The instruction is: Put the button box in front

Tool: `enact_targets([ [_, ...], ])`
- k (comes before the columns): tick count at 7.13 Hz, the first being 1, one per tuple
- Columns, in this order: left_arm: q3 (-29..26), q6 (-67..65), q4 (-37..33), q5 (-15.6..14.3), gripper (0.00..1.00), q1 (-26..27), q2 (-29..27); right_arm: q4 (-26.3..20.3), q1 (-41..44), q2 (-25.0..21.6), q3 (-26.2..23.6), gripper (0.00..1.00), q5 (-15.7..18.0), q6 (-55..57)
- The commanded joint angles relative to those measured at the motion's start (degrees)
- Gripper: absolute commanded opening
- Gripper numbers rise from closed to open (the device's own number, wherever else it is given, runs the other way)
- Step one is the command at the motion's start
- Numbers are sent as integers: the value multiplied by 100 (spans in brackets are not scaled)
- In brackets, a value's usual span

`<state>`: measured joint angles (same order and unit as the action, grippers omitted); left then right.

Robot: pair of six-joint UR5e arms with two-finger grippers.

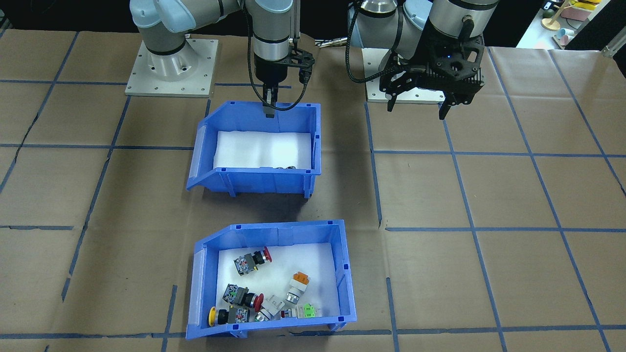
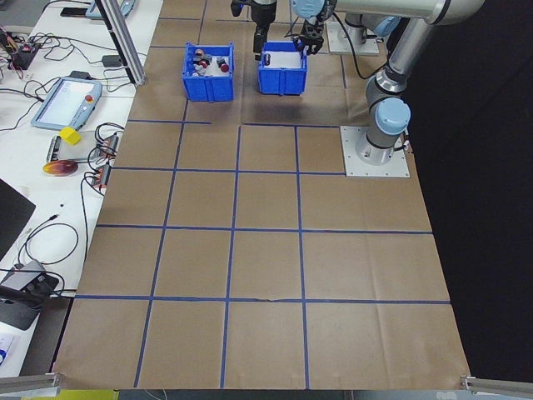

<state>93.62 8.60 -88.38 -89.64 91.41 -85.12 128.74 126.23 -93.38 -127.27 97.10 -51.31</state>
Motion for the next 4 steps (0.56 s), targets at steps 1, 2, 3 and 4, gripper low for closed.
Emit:
enact_targets([
  [1,112,79,41,34,99,-1,39,55,68,57,0,61,11,69],
  [2,112,37,67,35,99,-1,13,-6,60,39,0,100,37,43],
  [3,112,19,67,43,99,-1,21,-50,42,-13,35,100,124,16],
  [4,112,27,58,17,99,-1,65,-77,-10,-153,96,100,308,-19],
])
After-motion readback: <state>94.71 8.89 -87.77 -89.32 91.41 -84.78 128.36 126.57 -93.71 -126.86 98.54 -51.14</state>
